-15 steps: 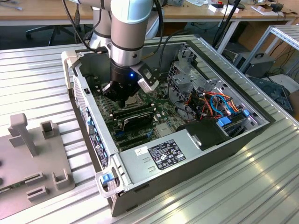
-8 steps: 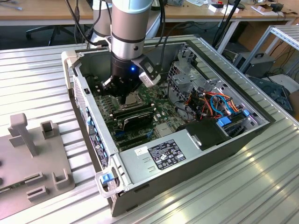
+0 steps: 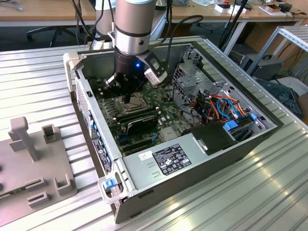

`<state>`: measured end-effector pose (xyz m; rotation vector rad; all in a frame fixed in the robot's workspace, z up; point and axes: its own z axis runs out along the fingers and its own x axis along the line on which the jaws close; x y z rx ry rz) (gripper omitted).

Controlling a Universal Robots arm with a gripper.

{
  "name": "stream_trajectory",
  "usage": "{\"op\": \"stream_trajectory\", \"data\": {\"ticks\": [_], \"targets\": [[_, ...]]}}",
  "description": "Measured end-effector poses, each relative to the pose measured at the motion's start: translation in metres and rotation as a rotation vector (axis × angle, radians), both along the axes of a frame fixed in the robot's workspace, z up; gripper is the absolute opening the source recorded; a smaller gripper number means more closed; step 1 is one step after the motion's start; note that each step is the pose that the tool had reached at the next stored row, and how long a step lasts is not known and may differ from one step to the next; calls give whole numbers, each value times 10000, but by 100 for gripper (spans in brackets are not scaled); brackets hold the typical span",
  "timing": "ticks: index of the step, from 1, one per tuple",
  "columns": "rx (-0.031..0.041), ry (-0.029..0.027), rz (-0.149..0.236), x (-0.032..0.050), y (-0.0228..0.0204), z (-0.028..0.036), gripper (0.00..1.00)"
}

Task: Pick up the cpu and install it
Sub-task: 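Install the second cpu locking lever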

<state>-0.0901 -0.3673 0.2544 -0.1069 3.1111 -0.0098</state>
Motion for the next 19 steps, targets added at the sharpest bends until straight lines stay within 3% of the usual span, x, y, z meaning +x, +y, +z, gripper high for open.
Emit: {"op": "stream_trajectory", "data": {"ticks": [2, 5, 7, 13, 17, 18, 19], "targets": [[-5, 4, 0, 0, -1, 13, 11], [-3, 2, 1, 3, 0, 115, 11], [0, 2, 1, 21, 1, 145, 11], [-1, 23, 0, 184, 0, 146, 11], [-1, 29, 1, 223, -13, 145, 11], [-1, 29, 1, 226, -29, 144, 11], [1, 24, 0, 225, -77, 114, 11]]}}
